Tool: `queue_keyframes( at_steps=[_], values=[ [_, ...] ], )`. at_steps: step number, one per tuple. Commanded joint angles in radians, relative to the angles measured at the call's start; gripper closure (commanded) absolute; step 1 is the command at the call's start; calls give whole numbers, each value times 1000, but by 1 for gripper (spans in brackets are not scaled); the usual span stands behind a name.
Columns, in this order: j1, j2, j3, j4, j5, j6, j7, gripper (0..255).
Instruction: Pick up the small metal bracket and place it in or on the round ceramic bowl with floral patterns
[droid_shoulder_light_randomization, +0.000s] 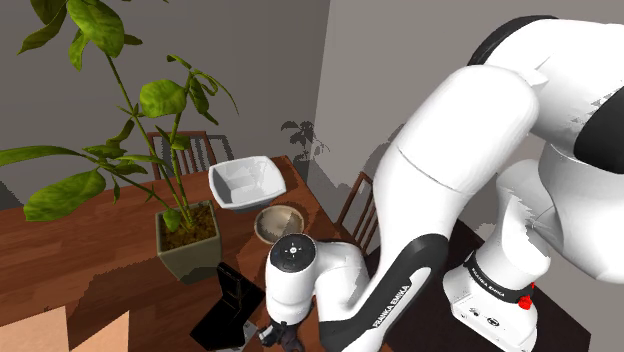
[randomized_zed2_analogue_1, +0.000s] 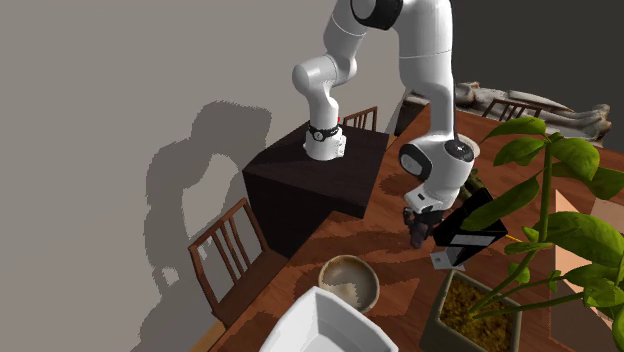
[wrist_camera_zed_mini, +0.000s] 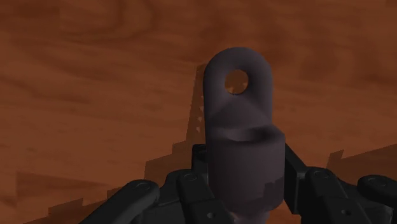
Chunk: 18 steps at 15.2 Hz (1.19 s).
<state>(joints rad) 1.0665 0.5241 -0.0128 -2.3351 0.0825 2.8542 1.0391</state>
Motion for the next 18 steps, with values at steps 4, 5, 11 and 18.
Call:
queue_keyframes(
  at_steps=[4, 5, 11, 18],
  values=[
    [7, -72, -6, -22, -5, -50, 6, 255],
    [8, -87, -8, -26, -7, -61, 7, 255],
    [14, -172, -16, -43, -16, -129, 15, 255],
    [19, -267, -23, -53, -28, -213, 25, 255]
  ],
)
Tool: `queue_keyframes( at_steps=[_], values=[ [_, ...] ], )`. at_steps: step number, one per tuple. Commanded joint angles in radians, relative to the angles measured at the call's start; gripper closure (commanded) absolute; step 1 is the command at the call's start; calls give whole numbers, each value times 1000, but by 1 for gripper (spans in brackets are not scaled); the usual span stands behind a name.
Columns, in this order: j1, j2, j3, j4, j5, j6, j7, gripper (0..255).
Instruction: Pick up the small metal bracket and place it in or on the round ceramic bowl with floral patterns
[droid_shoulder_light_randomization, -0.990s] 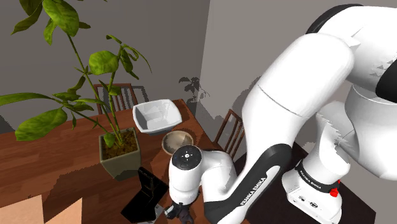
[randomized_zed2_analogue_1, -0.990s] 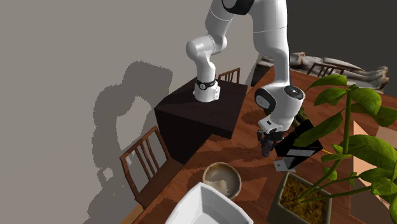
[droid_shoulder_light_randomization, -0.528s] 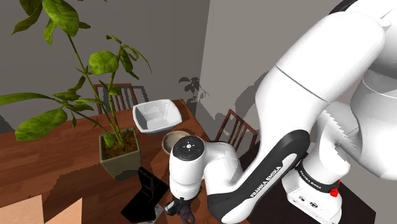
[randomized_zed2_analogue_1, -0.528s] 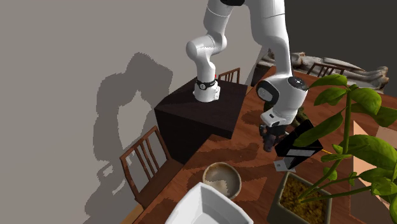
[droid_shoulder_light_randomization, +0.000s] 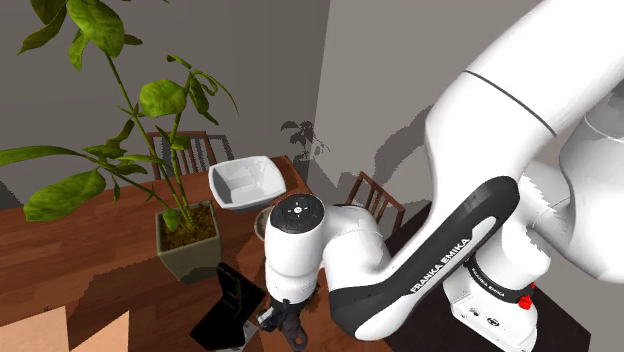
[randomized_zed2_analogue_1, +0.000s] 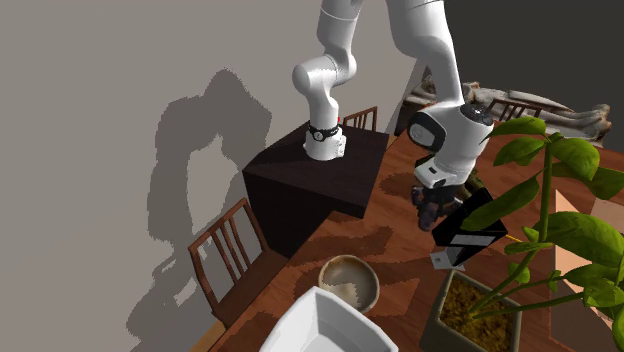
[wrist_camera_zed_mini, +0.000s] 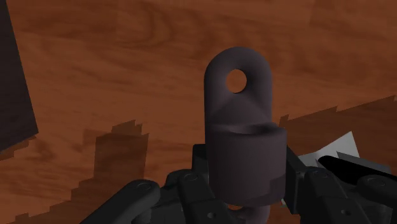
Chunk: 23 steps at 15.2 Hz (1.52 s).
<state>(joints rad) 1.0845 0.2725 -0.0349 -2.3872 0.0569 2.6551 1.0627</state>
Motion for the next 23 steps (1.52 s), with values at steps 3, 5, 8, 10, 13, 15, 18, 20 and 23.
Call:
queue_keyframes(
  at_steps=[3, 5, 8, 10, 13, 15, 18, 20, 23],
  values=[
    [2, -54, -4, -2, -7, -52, 6, 255],
    [-15, -66, -13, -3, -6, -64, -22, 255],
    [-68, -62, -38, 2, 4, -67, -107, 255],
    [-103, -56, -54, 12, 10, -71, -163, 255],
    [-156, -41, -78, 34, 21, -81, -247, 255],
    [-191, -26, -92, 55, 28, -90, -302, 255],
    [-244, 0, -112, 96, 40, -106, -383, 255],
    [-279, 21, -124, 128, 49, -119, -435, 255],
    [-331, 58, -139, 186, 62, -142, -510, 255]
  ],
)
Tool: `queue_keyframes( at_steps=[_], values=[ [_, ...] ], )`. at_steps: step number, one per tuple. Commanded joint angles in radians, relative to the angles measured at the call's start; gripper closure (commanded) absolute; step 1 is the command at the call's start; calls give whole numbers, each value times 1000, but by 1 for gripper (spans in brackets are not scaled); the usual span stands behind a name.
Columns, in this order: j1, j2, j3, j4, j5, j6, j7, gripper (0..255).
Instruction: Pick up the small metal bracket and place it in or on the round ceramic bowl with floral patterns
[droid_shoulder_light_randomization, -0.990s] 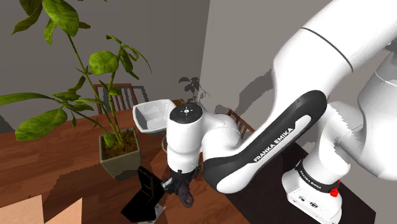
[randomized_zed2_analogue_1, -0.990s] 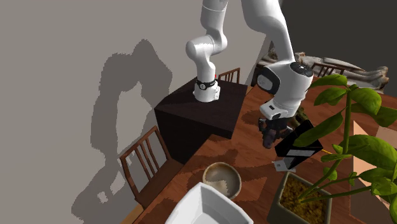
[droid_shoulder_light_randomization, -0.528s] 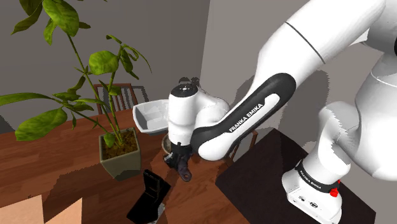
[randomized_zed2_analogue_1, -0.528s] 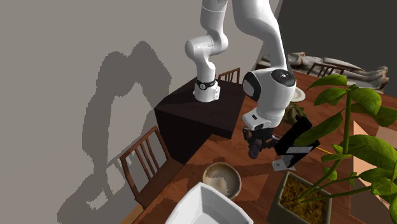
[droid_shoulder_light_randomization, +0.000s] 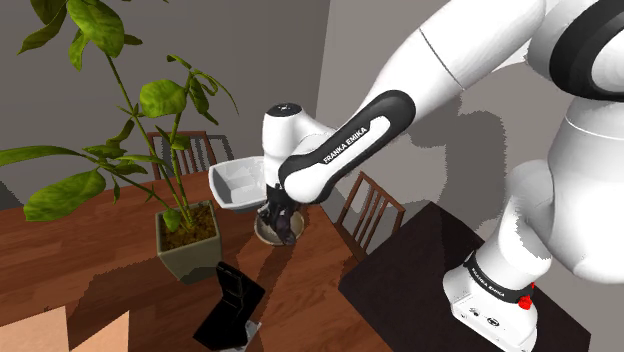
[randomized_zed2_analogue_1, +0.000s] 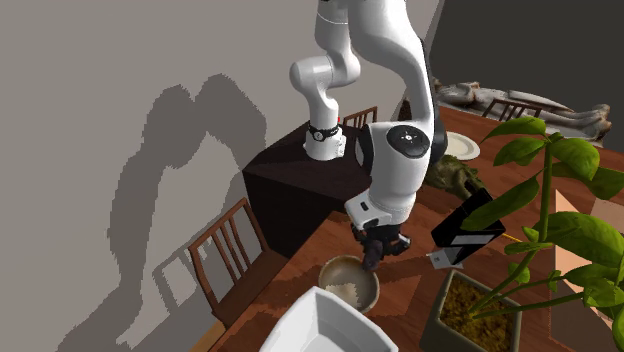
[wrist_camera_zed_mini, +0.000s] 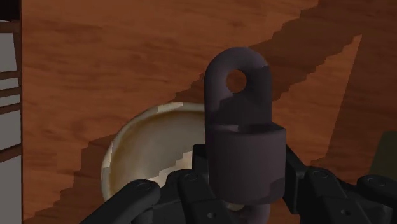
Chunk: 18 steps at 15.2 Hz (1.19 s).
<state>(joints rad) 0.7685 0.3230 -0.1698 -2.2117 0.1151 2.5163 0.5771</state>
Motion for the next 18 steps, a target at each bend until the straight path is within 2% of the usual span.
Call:
queue_keyframes(
  at_steps=[1, 5, 18],
  values=[
    [-33, 21, -9, 32, 8, -12, -48, 255],
    [-103, 81, -23, 128, 25, -52, -138, 255],
    [-127, 228, 10, 144, 70, 77, -169, 255]
  ],
)
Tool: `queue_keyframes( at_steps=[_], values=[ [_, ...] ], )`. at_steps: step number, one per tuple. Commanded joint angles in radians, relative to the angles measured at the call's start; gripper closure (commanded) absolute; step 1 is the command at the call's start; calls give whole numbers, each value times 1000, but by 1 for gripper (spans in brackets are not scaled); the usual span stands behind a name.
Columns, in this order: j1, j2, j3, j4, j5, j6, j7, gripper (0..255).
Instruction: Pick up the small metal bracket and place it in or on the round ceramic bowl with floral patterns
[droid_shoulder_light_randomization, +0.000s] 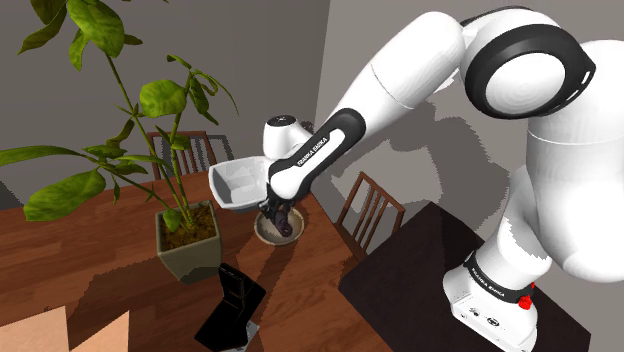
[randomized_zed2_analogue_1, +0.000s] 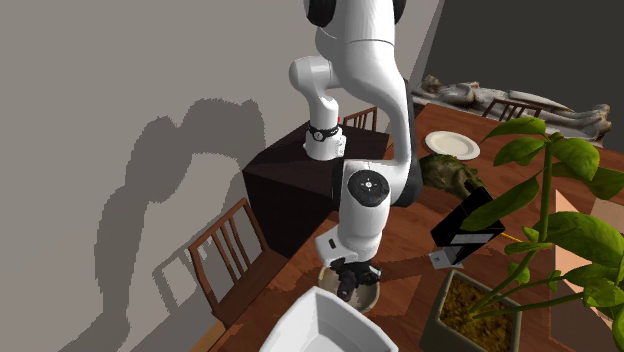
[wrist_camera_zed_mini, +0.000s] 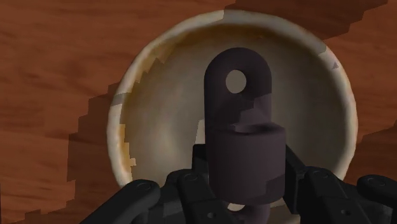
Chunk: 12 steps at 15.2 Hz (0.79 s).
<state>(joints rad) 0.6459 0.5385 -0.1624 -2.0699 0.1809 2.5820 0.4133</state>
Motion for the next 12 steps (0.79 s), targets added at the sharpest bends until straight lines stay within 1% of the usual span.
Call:
queue_keyframes(
  at_steps=[1, 8, 9, 12],
  values=[
    [-5, 12, 3, 2, 4, 11, -6, 255],
    [-5, 12, 3, 2, 4, 11, -6, 255],
    [-5, 12, 3, 2, 4, 11, -6, 0],
    [-5, 12, 3, 2, 4, 11, -6, 0]
  ],
)
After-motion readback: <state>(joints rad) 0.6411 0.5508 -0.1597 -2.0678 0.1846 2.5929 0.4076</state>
